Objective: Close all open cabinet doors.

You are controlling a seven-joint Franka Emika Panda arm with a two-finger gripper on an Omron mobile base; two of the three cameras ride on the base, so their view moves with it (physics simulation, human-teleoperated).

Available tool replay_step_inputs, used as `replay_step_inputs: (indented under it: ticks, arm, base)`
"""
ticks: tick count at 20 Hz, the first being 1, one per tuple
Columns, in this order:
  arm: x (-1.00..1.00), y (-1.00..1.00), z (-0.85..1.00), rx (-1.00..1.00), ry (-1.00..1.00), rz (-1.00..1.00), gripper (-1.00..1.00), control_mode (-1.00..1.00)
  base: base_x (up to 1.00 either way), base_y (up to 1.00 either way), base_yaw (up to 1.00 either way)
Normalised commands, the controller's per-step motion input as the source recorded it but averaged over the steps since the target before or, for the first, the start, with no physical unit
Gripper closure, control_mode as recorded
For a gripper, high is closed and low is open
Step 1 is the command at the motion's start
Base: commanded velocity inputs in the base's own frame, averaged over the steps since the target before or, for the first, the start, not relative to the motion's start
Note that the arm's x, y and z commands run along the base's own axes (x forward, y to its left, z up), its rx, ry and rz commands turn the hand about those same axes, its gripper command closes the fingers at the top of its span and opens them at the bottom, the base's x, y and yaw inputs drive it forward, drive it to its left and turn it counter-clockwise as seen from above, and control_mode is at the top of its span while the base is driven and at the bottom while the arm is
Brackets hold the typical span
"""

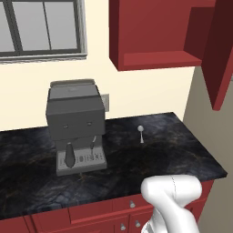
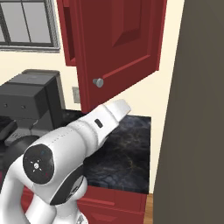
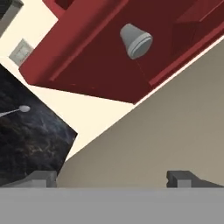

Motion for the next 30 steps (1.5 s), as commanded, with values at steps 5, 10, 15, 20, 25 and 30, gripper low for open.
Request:
replay_step_inputs:
  ticks: [5, 10, 15, 20, 25, 30]
  arm:
    - [0.0, 0.0, 0.11, -0.43, 0.0, 0.17, -1.0, -1.0]
    - [0.19, 0.0, 0.09, -0.39, 0.0, 0.16, -1.0, -1.0]
    - [0.69, 0.0, 0.0, -0.19, 0.0, 0.08, -1.0, -1.0]
    - [0.56, 0.0, 0.0, -0.01, 0.0, 0.0, -1.0, -1.0]
    - [0.08, -0.08, 0.0, 0.02, -0.01, 0.0, -1.0, -1.0]
    - [0.28, -0.08, 0.0, 0.11, 0.0, 0.08, -1.0, -1.0]
  base:
    - [0.0, 0.0, 0.0]
    - [0.0, 0.0, 0.0]
    - [0.0, 0.0, 0.0]
    - [0.0, 0.0, 0.0]
    - [0.0, 0.0, 0.0]
    - [0.0, 0.0, 0.0]
